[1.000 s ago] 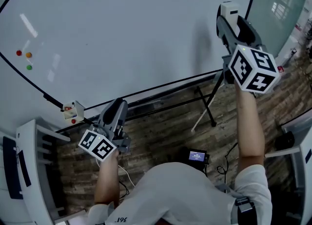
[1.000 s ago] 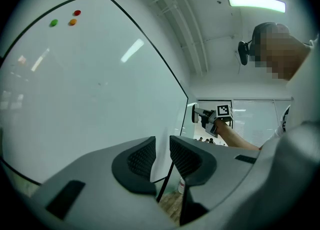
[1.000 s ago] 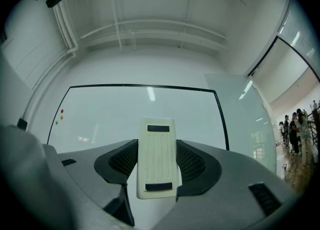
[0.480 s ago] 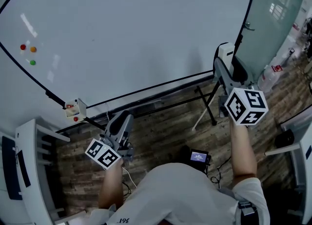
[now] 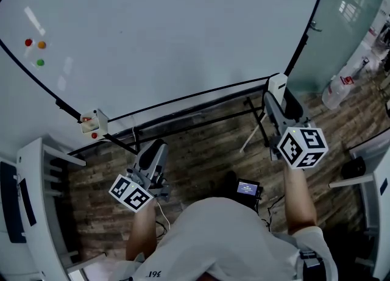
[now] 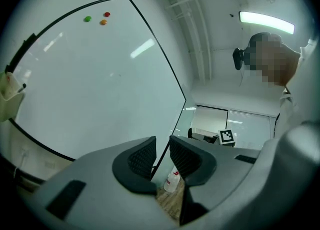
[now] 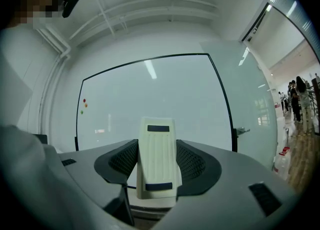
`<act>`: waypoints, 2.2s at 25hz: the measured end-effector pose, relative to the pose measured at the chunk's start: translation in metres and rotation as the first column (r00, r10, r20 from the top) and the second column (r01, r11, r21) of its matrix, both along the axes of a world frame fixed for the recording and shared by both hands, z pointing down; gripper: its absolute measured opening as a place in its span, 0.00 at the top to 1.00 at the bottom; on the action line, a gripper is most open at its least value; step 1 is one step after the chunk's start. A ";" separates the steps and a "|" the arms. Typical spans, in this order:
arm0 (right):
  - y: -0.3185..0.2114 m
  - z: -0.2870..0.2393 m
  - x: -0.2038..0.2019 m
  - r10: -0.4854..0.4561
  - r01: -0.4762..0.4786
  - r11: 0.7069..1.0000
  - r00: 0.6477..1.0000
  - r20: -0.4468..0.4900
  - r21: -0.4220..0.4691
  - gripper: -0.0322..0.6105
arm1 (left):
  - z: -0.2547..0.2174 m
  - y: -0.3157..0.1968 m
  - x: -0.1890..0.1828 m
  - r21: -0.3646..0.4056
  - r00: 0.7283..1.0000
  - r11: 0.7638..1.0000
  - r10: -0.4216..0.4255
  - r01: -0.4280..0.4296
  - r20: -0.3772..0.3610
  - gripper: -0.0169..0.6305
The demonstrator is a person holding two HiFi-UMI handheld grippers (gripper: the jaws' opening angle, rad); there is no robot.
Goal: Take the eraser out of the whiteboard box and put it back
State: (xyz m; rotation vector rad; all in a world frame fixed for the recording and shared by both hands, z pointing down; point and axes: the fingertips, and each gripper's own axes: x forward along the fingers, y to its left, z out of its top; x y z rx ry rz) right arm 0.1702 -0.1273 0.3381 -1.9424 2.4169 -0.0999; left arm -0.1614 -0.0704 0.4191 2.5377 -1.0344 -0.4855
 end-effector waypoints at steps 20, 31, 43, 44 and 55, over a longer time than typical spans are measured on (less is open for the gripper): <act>0.043 0.099 -0.027 -0.087 0.097 0.975 0.994 0.060 -0.199 0.55 | 0.041 0.038 0.019 -0.109 0.998 0.992 0.058 -0.059 -0.005 0.83; 0.034 0.130 -0.003 -0.143 0.162 0.941 0.986 0.084 -0.297 0.56 | 0.053 0.031 0.069 -0.173 0.998 0.983 0.060 -0.061 -0.007 0.83; 0.034 0.139 0.013 -0.150 0.164 0.939 0.986 0.069 -0.301 0.56 | 0.061 0.038 0.096 -0.205 0.998 0.977 0.059 -0.057 0.006 0.83; 0.035 0.140 0.013 -0.152 0.165 0.938 0.986 0.068 -0.304 0.56 | 0.063 0.040 0.097 -0.210 0.998 0.976 0.062 -0.059 0.007 0.83; 0.033 0.147 0.019 -0.153 0.166 0.936 0.986 0.064 -0.311 0.56 | 0.068 0.039 0.108 -0.228 0.997 0.971 0.074 -0.069 0.014 0.83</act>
